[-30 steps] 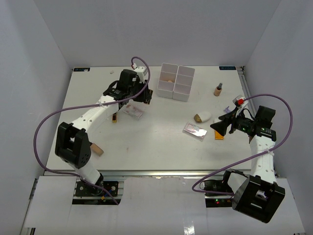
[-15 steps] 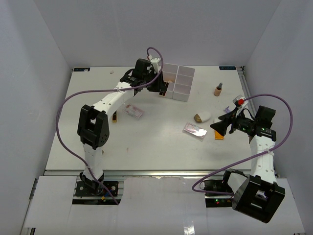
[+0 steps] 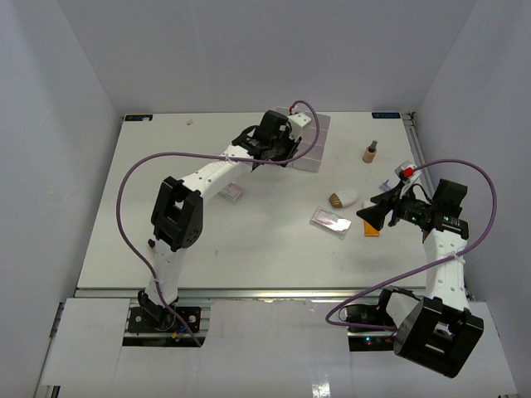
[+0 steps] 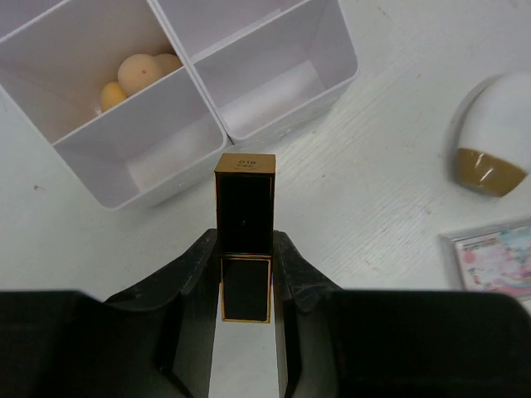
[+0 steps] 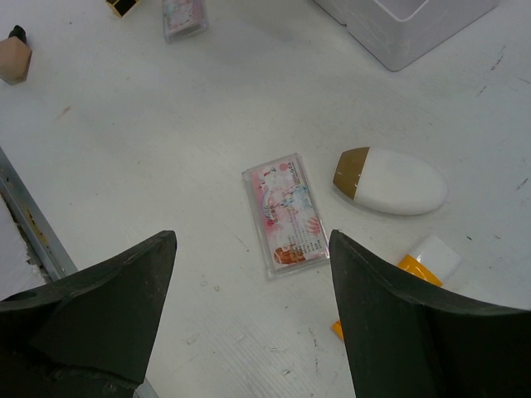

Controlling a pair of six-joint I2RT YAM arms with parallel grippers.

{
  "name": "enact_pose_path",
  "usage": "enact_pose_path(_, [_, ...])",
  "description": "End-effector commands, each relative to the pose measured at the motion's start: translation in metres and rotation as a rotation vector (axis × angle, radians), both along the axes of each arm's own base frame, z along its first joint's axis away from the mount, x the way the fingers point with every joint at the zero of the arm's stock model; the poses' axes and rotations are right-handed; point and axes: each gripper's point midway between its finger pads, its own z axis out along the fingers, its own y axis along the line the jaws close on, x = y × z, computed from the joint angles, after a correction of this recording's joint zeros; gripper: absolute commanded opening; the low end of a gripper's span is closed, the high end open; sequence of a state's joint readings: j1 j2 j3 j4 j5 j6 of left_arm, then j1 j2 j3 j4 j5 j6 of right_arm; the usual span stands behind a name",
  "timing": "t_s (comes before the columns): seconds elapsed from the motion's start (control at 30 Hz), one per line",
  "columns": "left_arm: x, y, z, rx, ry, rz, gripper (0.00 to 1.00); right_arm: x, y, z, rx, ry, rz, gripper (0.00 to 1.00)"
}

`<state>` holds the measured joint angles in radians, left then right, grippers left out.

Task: Organize the makeup

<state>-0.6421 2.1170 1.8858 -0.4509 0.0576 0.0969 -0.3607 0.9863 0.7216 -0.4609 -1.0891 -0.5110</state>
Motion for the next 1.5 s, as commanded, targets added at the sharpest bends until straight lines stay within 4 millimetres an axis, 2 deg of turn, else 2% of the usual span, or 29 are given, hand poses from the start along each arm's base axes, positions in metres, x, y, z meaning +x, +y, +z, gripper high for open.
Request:
enact_pose_path(0.0, [0.018, 0.011, 0.015, 0.211, -0.212, -0.125, 0.0, -0.001, 0.002, 0.004, 0.016, -0.027, 0.018, 0.8])
enact_pose_path(0.23, [0.011, 0.0, 0.027, 0.269, -0.361, -0.355, 0.0, -0.001, 0.002, 0.004, 0.018, -0.027, 0.02, 0.8])
enact_pose_path(0.43, [0.013, 0.0, 0.021, 0.371, -0.481, -0.498, 0.0, 0.0, 0.0, 0.003, 0.014, -0.025, 0.013, 0.81])
enact_pose_path(0.53, [0.023, 0.003, 0.023, 0.373, -0.514, -0.505, 0.0, 0.001, 0.0, 0.001, 0.017, -0.016, 0.01, 0.8])
enact_pose_path(0.7, [0.032, 0.003, 0.04, 0.299, -0.557, -0.514, 0.0, 0.001, 0.0, 0.0, 0.021, -0.013, 0.011, 0.8])
enact_pose_path(0.93, [0.041, 0.007, 0.039, 0.296, -0.614, -0.529, 0.01, 0.001, -0.001, 0.0, 0.022, -0.01, 0.009, 0.8])
enact_pose_path(1.03, [0.046, 0.003, 0.042, 0.283, -0.648, -0.541, 0.02, 0.001, -0.002, 0.0, 0.025, -0.009, 0.008, 0.8])
enact_pose_path(1.3, [0.062, -0.005, 0.04, 0.29, -0.704, -0.528, 0.04, 0.001, -0.003, 0.001, 0.028, -0.012, 0.005, 0.8])
enact_pose_path(1.47, [0.064, -0.003, 0.025, 0.309, -0.695, -0.526, 0.08, 0.001, -0.003, 0.001, 0.034, -0.013, 0.007, 0.8])
